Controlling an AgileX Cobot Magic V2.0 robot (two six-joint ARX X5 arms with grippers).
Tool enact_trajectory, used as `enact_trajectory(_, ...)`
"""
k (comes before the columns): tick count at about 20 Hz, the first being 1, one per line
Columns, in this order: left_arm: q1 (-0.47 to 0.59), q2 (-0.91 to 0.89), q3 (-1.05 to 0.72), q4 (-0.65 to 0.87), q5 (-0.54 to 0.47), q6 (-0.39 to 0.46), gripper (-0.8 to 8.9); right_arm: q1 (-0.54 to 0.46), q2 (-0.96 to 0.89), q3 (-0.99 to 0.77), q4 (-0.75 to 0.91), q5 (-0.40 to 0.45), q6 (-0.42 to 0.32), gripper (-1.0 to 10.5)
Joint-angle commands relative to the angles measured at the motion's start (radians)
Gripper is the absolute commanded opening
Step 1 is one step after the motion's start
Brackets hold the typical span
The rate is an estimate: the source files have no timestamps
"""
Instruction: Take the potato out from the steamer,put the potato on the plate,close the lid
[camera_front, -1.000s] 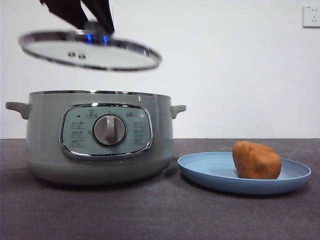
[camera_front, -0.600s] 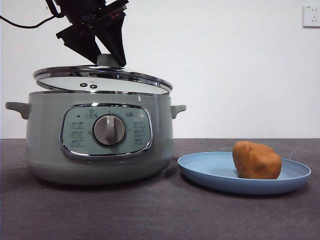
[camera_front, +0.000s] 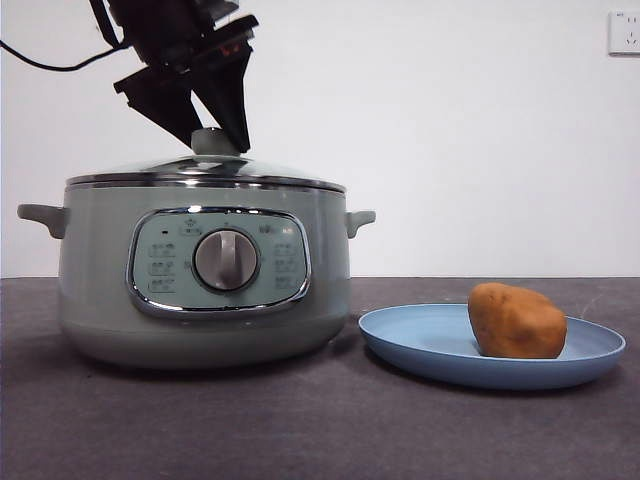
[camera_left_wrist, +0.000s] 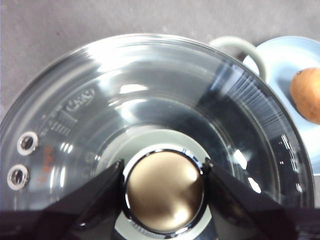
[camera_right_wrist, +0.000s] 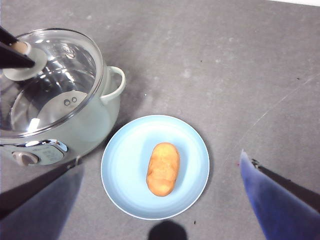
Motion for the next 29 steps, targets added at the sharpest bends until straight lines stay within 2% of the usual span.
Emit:
enact_trajectory(1,-0.013,0.04,-0.021,0.01,0.011,-0.01,-0.08,-0.001,0.001,-0.001,0.003,0.003,0.012,5.3)
enact_trajectory(5,-0.016,0.04,-0.021,-0.005,0.01,-0.013,0.02,-0.001,0.001,-0.001,0.003,0.003,0.014,5.3)
enact_trajectory(6,-0.016,0.04,-0.021,-0.007,0.01,-0.015,0.44,-0.001,0.001,0.0,0.003,0.003,0.014,5.3)
enact_trajectory(9,-0.015,0.04,-0.021,-0.007,-0.031,-0.042,3.75,-0.001,0.001,0.0,0.003,0.003,0.014,5.3)
enact_trajectory(10,-0.016,0.04,-0.021,-0.009,-0.041,-0.042,4.27,-0.001,0.001,-0.001,0.003,0.003,0.014,5.3)
enact_trajectory(17,-0.015,-0.02,-0.002,-0.019,-0.042,-0.042,4.4,-0.001,0.001,-0.001,0.016,0.002,0.014,5.3)
enact_trajectory(23,-0.016,-0.14,0.186,-0.178,-0.039,-0.04,4.39,0.0,0.001,0.0,0.064,-0.017,0.014,5.3)
enact_trajectory(26,-0.016,-0.216,0.271,-0.333,-0.019,-0.035,4.39,0.0,0.001,0.0,0.106,-0.177,0.015,5.3)
enact_trajectory(29,-0.016,-0.31,0.311,-0.479,0.036,0.01,4.39,0.0,0.001,0.0,0.14,-0.357,0.014,5.3)
